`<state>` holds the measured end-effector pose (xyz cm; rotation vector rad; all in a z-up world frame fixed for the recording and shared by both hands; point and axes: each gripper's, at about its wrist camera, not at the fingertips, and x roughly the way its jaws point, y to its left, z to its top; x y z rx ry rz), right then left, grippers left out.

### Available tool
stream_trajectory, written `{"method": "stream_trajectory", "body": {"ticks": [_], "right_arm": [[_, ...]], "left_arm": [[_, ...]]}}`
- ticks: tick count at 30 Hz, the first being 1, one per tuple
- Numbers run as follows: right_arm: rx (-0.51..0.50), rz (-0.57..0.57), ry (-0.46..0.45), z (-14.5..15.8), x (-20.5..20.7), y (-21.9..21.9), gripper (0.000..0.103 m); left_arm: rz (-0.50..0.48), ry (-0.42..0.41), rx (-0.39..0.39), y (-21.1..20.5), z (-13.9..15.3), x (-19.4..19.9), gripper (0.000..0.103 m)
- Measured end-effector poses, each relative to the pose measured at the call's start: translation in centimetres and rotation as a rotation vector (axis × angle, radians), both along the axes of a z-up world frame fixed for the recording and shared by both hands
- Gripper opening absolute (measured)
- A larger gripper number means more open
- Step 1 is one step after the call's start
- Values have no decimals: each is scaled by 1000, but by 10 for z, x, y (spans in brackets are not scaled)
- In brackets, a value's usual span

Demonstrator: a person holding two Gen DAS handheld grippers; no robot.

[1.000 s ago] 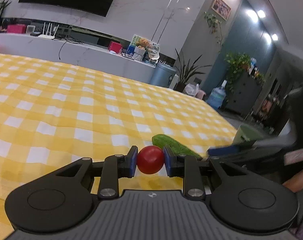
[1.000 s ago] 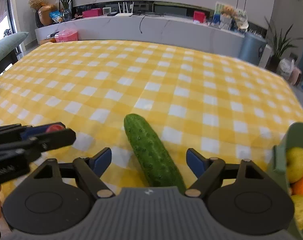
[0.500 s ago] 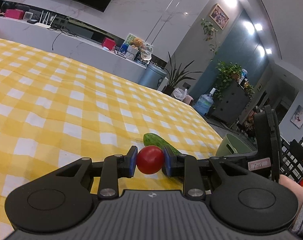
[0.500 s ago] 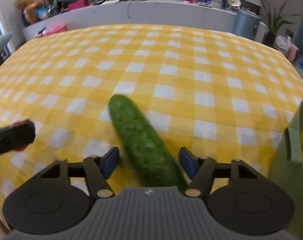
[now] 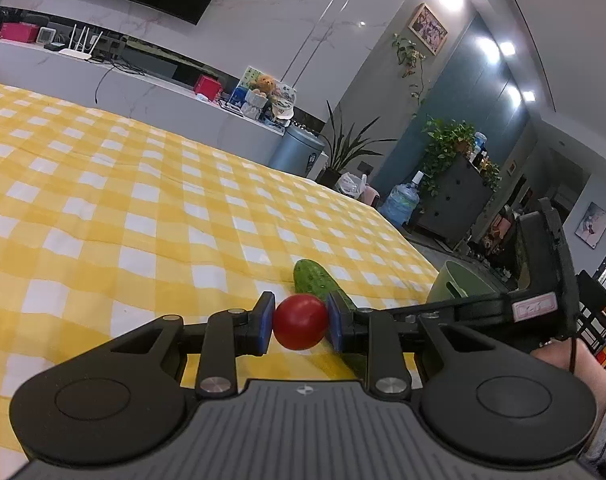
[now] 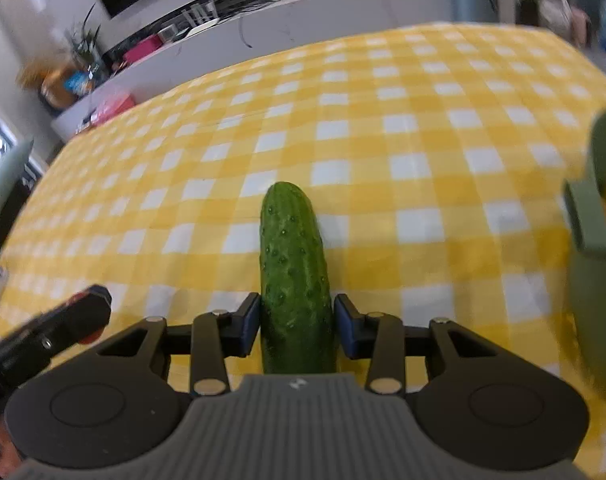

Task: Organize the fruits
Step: 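Grasp the cucumber end with the right gripper while the left gripper holds the tomato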

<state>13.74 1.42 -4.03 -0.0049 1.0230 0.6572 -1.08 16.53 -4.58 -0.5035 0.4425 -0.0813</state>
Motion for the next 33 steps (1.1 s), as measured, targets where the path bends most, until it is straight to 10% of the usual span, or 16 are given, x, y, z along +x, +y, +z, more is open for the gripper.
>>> {"method": "stream_trajectory", "body": {"ticks": [11,17,25,33], "right_arm": [[-166,84,-213,-4,-24,31,46],[-174,83,-223,-4,-27,30,44],[-172,104,-227,-4,-29,31,37],[-177,107,-230,-4,-30,32,37]], "left_arm": [[21,28,-15,6,-3,0,30],[-212,43,168,-18,-2,-7,53],[-266,139,299,-51,-23,6,56],[-206,152,282,-44,-25,10,36]]}}
